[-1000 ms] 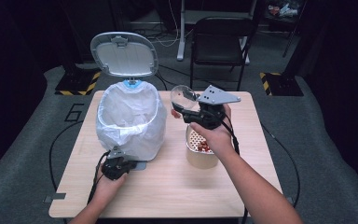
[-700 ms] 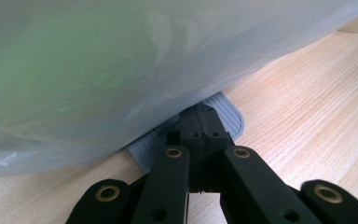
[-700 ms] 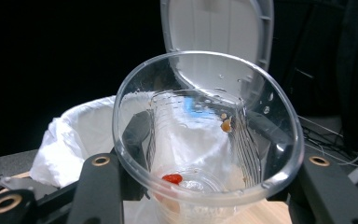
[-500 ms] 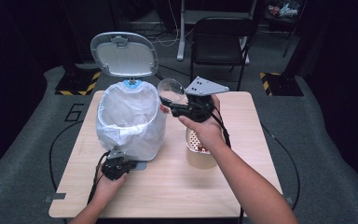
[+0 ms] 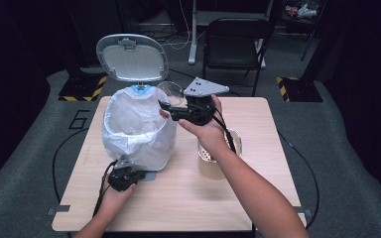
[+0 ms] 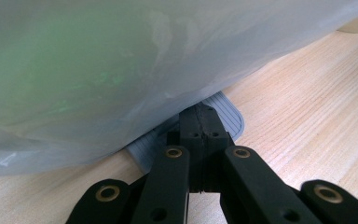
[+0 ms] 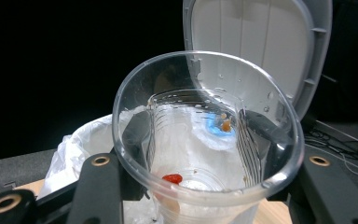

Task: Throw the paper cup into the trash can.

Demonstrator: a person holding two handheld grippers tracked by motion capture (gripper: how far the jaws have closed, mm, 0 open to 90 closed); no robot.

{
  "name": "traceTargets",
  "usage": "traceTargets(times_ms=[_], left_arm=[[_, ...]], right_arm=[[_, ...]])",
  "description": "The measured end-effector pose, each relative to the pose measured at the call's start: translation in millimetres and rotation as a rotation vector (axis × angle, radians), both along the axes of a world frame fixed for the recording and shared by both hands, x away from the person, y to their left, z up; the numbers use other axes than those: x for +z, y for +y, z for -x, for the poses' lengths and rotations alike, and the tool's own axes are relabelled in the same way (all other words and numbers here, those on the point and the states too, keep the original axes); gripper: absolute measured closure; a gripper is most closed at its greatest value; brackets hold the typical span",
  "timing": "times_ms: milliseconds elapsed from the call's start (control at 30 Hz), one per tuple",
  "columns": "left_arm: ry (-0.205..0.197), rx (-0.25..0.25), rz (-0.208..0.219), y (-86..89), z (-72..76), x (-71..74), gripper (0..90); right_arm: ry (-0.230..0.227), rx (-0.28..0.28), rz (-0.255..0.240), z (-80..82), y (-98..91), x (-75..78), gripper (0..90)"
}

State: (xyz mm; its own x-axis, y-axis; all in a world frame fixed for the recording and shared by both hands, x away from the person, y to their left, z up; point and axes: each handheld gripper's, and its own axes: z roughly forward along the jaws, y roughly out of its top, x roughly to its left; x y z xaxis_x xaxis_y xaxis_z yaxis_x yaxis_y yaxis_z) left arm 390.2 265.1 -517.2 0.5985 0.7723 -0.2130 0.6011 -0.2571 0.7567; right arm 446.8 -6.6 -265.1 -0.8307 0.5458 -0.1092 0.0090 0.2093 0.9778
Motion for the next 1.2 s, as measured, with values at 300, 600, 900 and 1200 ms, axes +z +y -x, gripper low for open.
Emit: traceTargets(times_ms=[300, 600, 900, 1200], left_arm=[[-0.014, -0.011, -0.035, 2.2, -1.4, 0.4, 90.0], [-0.006, 0.013, 0.004, -0.3, -0.2, -0.1, 90.0], [-0.002, 0.004, -0.01, 0.9, -0.6, 0.5, 90.0], [-0.005, 0.005, -0.004, 0.7, -0.7, 0.1, 90.0]], right_arm=[[0.01, 0.016, -0.002, -7.3, 20.6, 2.0, 46.6], [0.009, 0.034, -0.004, -11.7, 35.5, 1.4, 46.5], [0.017, 0.042, -0.005, -16.5, 49.5, 0.1, 46.3], [0.048, 0.054, 0.036, -23.7, 75.2, -9.4, 46.0]])
